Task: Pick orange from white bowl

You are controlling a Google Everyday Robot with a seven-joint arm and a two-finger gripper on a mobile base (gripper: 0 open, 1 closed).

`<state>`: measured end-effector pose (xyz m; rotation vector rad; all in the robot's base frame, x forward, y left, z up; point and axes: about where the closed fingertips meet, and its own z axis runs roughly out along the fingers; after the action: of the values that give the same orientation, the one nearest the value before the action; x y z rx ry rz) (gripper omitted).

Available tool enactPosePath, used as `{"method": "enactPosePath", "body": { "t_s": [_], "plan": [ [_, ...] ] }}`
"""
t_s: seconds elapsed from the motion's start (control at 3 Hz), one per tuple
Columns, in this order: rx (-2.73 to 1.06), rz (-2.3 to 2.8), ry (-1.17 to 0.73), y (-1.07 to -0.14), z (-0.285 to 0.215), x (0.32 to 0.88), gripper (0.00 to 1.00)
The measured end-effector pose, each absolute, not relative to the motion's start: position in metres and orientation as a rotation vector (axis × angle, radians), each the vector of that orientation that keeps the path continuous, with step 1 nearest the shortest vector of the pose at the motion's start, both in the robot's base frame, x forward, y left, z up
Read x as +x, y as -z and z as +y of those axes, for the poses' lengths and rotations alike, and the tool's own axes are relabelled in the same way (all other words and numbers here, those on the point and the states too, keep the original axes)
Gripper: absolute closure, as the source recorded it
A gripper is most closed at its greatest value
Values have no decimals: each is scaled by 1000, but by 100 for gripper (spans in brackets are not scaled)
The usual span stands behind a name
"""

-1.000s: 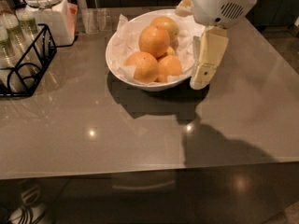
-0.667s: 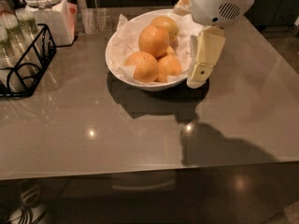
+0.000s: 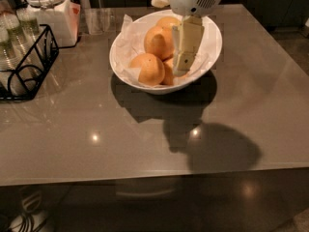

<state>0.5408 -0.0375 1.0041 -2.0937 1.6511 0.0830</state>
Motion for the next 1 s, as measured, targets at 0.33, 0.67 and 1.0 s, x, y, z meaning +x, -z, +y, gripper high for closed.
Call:
{"method": "enactPosePath", "body": {
  "t_s": [0.33,0.67,1.0],
  "plan": [
    [-2090,1640,-81,-1006,-33,542,0],
    [-2093,1666,-85,-998,-43,556,0],
    [-2146,1659,-70,-991,-52,583,0]
  ]
}}
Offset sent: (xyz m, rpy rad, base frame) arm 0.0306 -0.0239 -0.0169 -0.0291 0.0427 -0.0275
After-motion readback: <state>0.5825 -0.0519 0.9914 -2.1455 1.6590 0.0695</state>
